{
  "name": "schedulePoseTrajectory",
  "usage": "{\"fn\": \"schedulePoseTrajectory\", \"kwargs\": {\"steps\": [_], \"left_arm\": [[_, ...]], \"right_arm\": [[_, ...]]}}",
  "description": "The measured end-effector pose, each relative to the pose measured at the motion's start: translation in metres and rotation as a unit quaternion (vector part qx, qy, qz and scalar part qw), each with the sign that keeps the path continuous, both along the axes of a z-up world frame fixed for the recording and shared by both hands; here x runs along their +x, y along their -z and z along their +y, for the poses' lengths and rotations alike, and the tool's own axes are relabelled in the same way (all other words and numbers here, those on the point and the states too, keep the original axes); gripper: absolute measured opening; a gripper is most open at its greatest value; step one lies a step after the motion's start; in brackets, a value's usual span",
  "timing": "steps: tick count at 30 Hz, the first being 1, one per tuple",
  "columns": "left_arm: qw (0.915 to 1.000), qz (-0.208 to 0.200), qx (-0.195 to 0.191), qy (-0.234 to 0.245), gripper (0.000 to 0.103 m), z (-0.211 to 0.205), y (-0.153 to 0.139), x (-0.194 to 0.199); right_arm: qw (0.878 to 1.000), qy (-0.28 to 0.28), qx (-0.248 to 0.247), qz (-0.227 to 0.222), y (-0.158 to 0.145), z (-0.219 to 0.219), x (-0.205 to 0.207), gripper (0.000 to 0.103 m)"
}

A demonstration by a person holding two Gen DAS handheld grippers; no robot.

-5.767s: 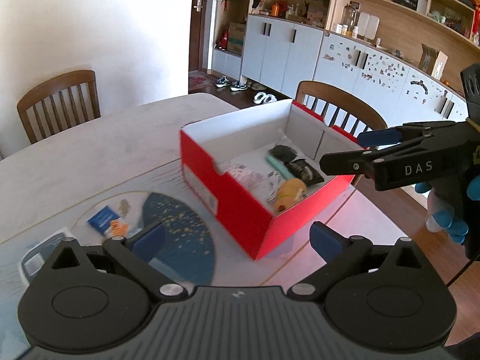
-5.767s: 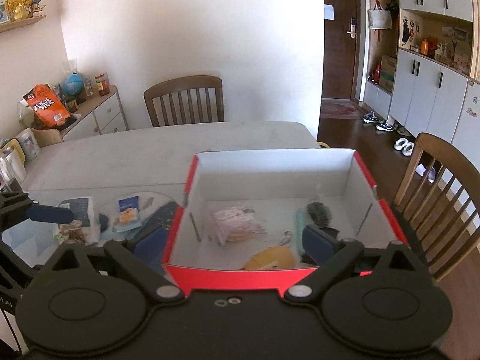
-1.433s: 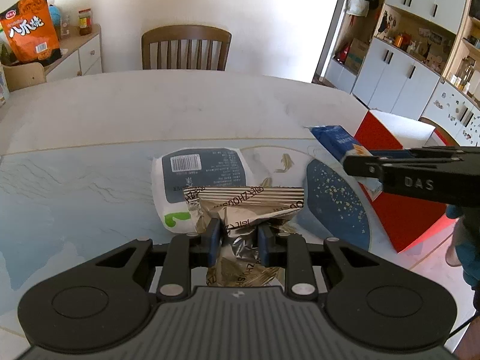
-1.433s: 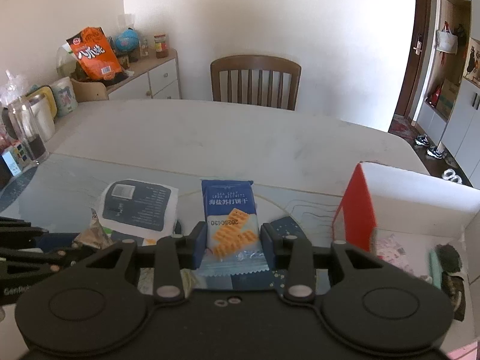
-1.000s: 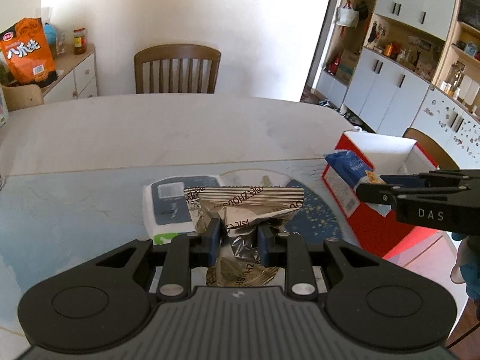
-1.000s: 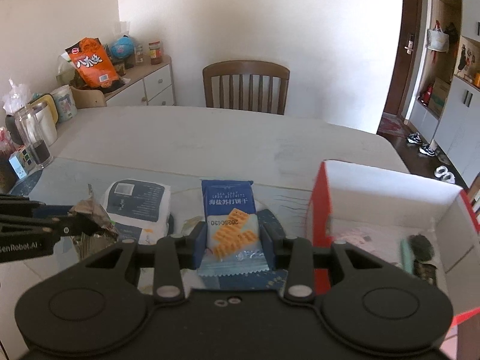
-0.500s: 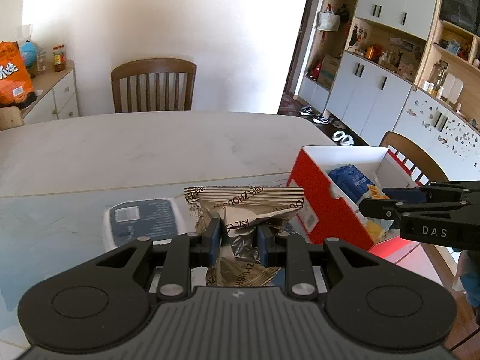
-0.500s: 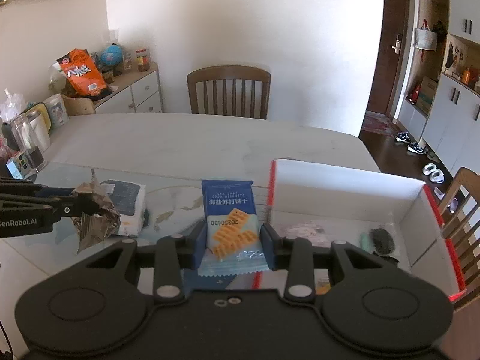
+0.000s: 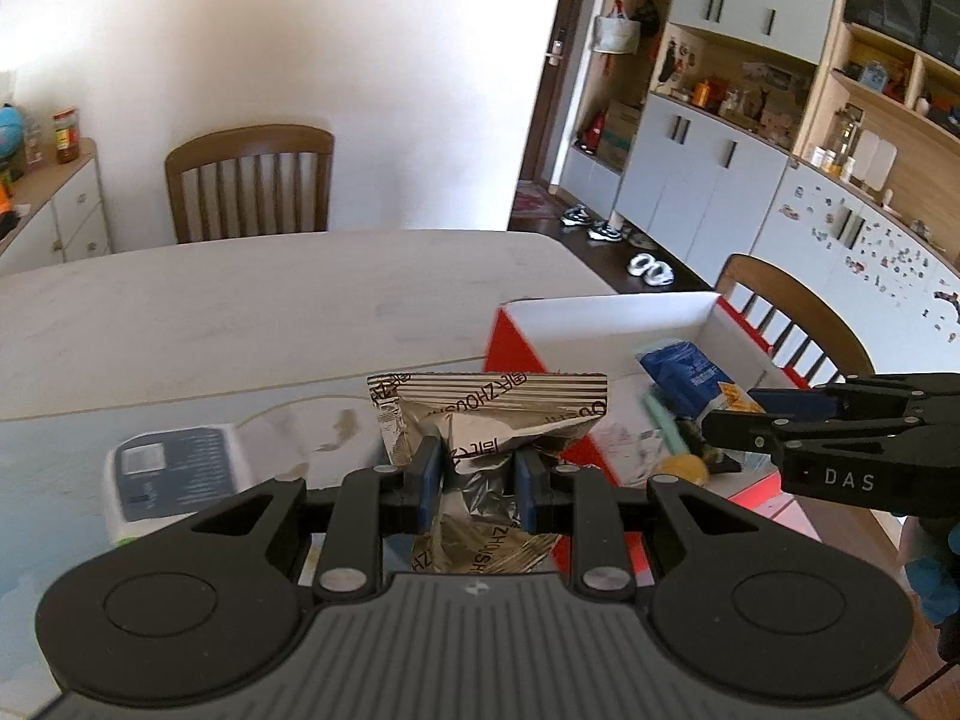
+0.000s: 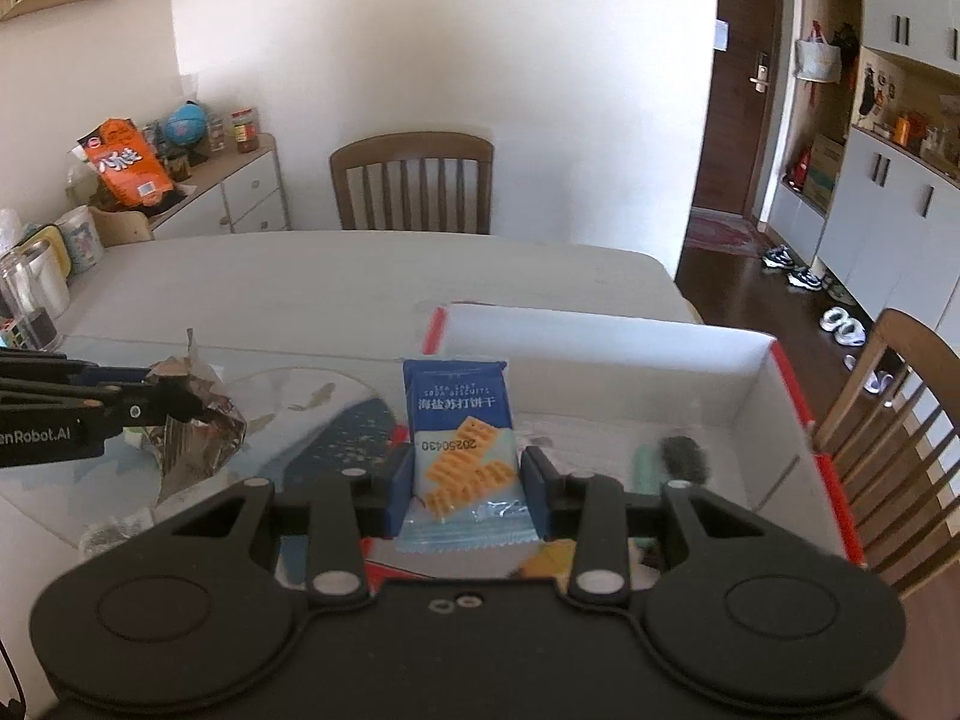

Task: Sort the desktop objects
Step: 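Carry the gold foil packet and blue cracker packet with both tools over the red box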

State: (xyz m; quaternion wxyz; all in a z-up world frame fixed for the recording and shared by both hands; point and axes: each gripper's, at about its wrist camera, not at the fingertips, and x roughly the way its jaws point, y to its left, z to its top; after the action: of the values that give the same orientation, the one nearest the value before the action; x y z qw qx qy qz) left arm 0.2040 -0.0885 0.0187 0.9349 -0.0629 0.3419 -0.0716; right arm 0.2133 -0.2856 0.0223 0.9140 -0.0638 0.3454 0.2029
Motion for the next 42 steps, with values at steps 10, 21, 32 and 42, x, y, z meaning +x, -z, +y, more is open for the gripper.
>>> {"fn": "schedulePoseTrajectory", "kwargs": {"steps": [10, 21, 32, 42], "left_arm": [[0.9992, 0.002, 0.004, 0.039, 0.024, -0.051, 0.000, 0.031], [0.9965, 0.021, 0.005, 0.080, 0.024, -0.096, 0.005, 0.071], [0.9888, 0.040, 0.068, 0.127, 0.024, -0.135, 0.024, 0.098], [0.9796, 0.075, 0.113, 0.148, 0.024, -0.151, 0.052, 0.112]], "right_arm": [[1.000, 0.028, -0.005, 0.002, 0.002, -0.043, 0.013, 0.038], [0.999, 0.033, -0.026, 0.008, 0.018, -0.067, 0.036, 0.038], [0.998, 0.030, -0.053, 0.021, 0.041, -0.072, 0.056, 0.038], [0.995, 0.025, -0.093, 0.028, 0.065, -0.080, 0.069, 0.038]]}}
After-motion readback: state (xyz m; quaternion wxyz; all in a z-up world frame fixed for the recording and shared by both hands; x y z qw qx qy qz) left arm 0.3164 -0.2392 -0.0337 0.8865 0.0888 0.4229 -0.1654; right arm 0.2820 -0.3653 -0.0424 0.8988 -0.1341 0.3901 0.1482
